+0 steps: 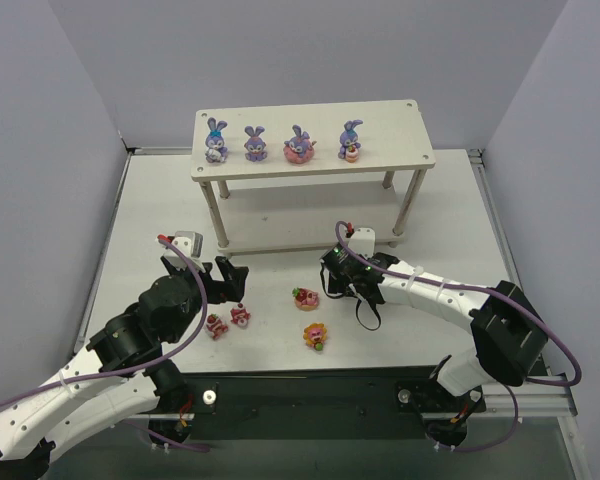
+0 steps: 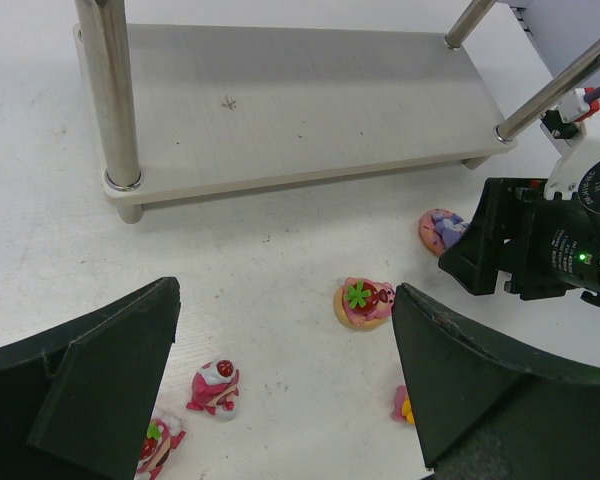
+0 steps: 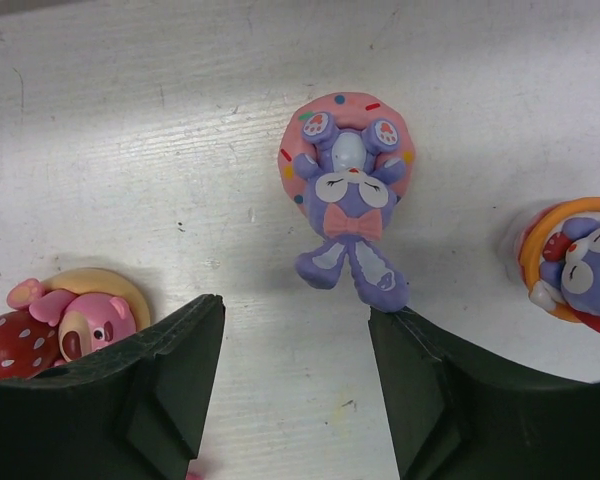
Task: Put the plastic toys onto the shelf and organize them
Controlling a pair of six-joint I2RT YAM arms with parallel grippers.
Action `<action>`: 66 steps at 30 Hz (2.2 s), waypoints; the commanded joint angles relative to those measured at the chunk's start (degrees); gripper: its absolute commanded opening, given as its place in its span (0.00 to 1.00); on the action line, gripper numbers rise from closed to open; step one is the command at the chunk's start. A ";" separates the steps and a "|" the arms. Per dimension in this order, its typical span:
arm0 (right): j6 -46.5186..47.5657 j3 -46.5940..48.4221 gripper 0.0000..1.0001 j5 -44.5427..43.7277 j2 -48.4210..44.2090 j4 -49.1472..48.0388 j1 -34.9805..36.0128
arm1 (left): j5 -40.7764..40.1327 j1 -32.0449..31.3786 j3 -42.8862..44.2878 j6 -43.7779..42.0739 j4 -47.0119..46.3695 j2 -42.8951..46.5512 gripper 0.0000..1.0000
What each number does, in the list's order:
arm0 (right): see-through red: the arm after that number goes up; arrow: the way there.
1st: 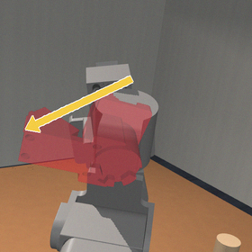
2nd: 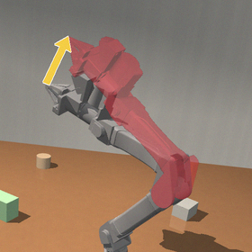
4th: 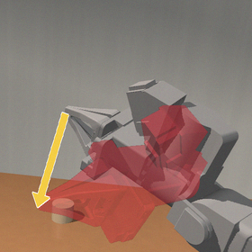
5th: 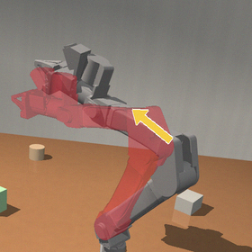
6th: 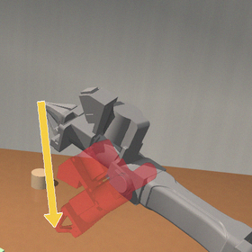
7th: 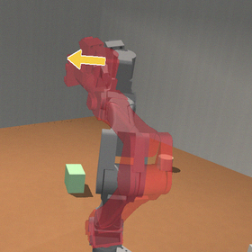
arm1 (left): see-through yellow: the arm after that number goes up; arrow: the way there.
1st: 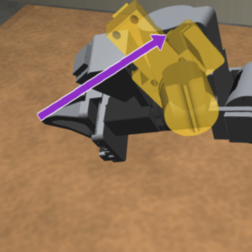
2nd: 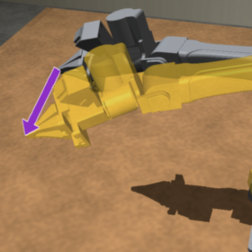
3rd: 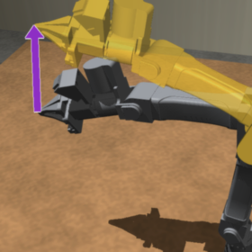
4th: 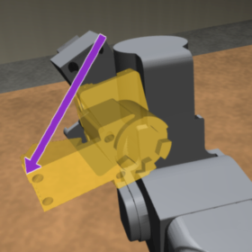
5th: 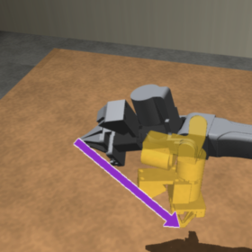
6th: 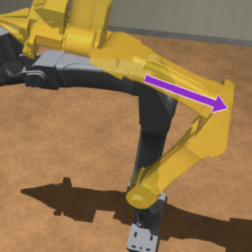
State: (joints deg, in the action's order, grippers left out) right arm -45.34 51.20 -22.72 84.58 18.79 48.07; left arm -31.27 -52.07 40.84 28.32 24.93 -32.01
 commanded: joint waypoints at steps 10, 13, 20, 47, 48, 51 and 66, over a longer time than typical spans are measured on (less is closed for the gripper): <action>0.17 2.94 0.53 -4.35 -0.11 0.20 -4.65 | -0.73 0.22 1.17 -0.28 -0.76 -0.07 0.97; -0.80 3.20 0.52 -4.00 0.50 -0.42 -5.71 | -0.55 0.31 1.26 -0.19 -0.76 -0.16 0.97; -4.75 4.61 0.38 -4.08 2.52 0.19 -7.56 | -0.64 0.31 1.44 -0.19 -0.58 -0.16 0.97; 7.62 2.94 0.00 2.20 -7.65 1.17 -7.56 | 0.15 0.39 1.35 0.07 -1.20 -1.21 0.97; 9.64 3.11 0.00 4.24 -8.72 0.99 -7.82 | 0.33 0.39 1.43 0.16 -1.20 -1.30 0.97; 16.58 3.99 0.00 13.62 -12.41 0.90 -8.43 | 1.73 0.39 1.43 0.77 -1.63 -2.18 0.97; 29.95 12.42 0.00 40.65 -25.86 5.38 -3.52 | 41.50 6.00 8.99 -2.91 -8.13 -12.28 0.97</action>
State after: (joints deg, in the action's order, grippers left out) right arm -20.36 58.04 11.53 62.30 22.50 43.07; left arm -9.34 -49.98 45.43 27.49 22.74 -43.90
